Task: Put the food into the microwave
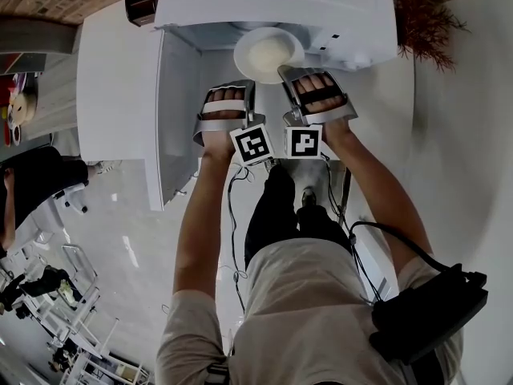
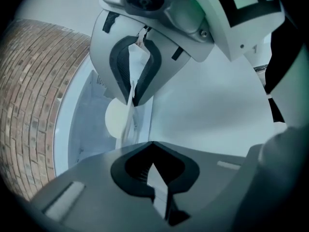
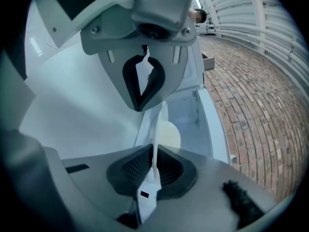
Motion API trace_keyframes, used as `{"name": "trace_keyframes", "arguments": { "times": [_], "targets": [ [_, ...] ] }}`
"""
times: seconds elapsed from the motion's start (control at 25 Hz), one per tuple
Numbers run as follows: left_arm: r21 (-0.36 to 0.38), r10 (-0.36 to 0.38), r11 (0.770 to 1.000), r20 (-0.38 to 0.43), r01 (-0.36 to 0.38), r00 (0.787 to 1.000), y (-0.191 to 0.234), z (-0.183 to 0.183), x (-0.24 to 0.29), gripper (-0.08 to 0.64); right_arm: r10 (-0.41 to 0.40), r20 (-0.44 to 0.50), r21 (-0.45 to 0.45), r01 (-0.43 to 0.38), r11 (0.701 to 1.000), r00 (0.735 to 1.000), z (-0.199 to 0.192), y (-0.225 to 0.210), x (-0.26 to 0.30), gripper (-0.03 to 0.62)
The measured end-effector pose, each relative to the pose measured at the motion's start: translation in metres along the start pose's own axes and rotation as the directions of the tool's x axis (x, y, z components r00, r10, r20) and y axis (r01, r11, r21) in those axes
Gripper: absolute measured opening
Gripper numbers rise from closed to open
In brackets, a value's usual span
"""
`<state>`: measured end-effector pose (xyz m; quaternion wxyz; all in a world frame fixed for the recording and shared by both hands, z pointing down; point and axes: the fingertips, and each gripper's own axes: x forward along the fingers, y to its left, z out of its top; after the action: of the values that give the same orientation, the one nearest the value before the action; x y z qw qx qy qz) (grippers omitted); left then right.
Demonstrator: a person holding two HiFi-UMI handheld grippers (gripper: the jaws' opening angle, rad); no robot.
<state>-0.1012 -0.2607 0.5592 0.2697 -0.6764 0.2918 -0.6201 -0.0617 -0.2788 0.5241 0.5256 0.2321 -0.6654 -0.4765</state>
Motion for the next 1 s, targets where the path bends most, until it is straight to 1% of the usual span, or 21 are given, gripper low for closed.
{"name": "trace_keyframes", "arguments": {
  "times": [0.12, 0.28, 0.4, 0.48, 0.72, 0.88, 0.92, 1.0],
  "targets": [
    [-0.008, -0.011, 1.000, 0.012, 0.011, 1.000, 0.005, 0.001, 0.009, 0.006, 0.016, -0.014, -0.009, -0.016, 1.000, 1.000, -0.003, 0.000, 0.010, 0.026],
    [-0.015, -0.025, 1.000, 0.025, 0.025, 0.999, 0.011, 0.000, 0.020, 0.006, 0.007, -0.022, 0.010, -0.007, 1.000, 1.000, -0.004, -0.007, 0.024, 0.026],
    [-0.006, -0.002, 1.000, 0.026, 0.002, 1.000, 0.018, -0.004, 0.028, 0.006, 0.004, -0.026, 0.021, -0.004, 1.000, 1.000, -0.005, -0.010, 0.034, 0.026],
    [-0.007, -0.017, 1.000, 0.027, 0.017, 0.999, 0.019, -0.006, 0.032, 0.006, 0.010, -0.034, 0.016, -0.010, 1.000, 0.999, -0.007, -0.011, 0.039, 0.026],
    [0.000, 0.006, 1.000, 0.023, -0.006, 1.000, 0.029, -0.012, 0.046, 0.006, 0.020, -0.052, 0.002, -0.019, 1.000, 0.998, -0.008, -0.015, 0.060, 0.026],
    [0.002, 0.050, 0.999, -0.001, -0.050, 0.999, 0.043, -0.020, 0.056, 0.006, 0.034, -0.061, 0.002, -0.034, 0.999, 0.998, -0.010, -0.017, 0.073, 0.026],
    [-0.008, 0.044, 0.999, -0.001, -0.044, 0.999, 0.044, -0.021, 0.059, 0.006, 0.037, -0.066, 0.003, -0.037, 0.999, 0.997, -0.012, -0.018, 0.076, 0.026],
    [-0.035, 0.005, 0.999, 0.010, -0.005, 1.000, 0.040, -0.020, 0.064, 0.006, 0.040, -0.078, 0.008, -0.040, 0.999, 0.996, -0.015, -0.020, 0.083, 0.026]
  ]
}}
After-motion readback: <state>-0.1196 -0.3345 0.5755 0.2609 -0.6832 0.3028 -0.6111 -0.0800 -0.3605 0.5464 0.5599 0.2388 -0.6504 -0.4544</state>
